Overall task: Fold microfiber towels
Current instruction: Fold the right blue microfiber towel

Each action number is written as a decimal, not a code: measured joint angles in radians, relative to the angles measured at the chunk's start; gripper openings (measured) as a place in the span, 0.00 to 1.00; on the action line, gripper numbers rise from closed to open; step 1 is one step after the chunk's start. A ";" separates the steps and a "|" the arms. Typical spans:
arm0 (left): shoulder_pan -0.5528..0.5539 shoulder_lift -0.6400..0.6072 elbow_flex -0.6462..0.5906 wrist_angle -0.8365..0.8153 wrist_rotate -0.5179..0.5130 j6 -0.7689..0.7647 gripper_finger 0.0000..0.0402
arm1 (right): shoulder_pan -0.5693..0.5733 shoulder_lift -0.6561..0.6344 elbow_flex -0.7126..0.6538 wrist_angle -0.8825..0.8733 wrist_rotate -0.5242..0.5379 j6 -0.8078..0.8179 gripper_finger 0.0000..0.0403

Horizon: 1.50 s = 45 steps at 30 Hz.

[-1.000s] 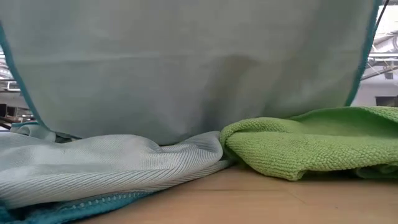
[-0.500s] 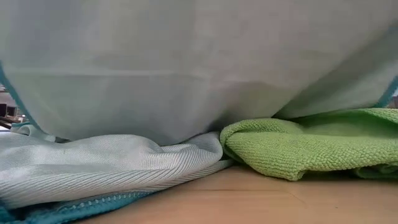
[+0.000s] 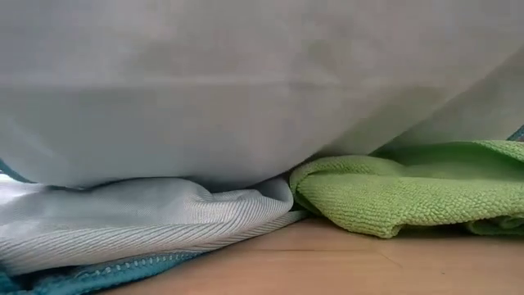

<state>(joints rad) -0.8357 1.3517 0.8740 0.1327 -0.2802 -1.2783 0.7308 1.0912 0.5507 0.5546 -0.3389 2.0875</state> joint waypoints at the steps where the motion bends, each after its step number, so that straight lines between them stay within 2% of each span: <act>1: 0.003 0.011 0.000 -0.020 -0.007 0.001 0.02 | 0.001 0.000 0.000 -0.002 -0.002 0.003 0.00; 7: 0.007 0.073 0.001 -0.049 -0.032 -0.011 0.02 | 0.002 -0.002 0.000 -0.004 -0.029 0.032 0.00; 14: 0.002 0.095 0.002 -0.152 -0.051 -0.108 0.02 | 0.001 -0.004 -0.001 -0.022 -0.021 -0.005 0.00; 19: 0.028 0.095 0.000 -0.168 -0.116 -0.050 0.02 | 0.002 -0.006 -0.001 -0.106 -0.033 -0.072 0.00; 26: 0.077 0.096 0.000 -0.266 -0.119 -0.051 0.02 | -0.005 -0.006 -0.001 -0.194 -0.030 -0.141 0.00; 35: 0.127 0.096 -0.003 -0.382 -0.117 -0.022 0.02 | -0.097 -0.008 -0.001 -0.397 0.051 -0.389 0.00; 41: 0.130 0.096 -0.003 -0.468 -0.127 -0.083 0.02 | -0.146 -0.022 -0.001 -0.523 0.078 -0.500 0.00; 45: 0.129 0.096 -0.003 -0.480 -0.129 -0.085 0.02 | -0.202 -0.040 -0.001 -0.619 0.131 -0.602 0.00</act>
<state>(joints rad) -0.7063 1.4479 0.8715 -0.3469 -0.4091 -1.3632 0.5290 1.0509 0.5499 -0.0640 -0.2077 1.4859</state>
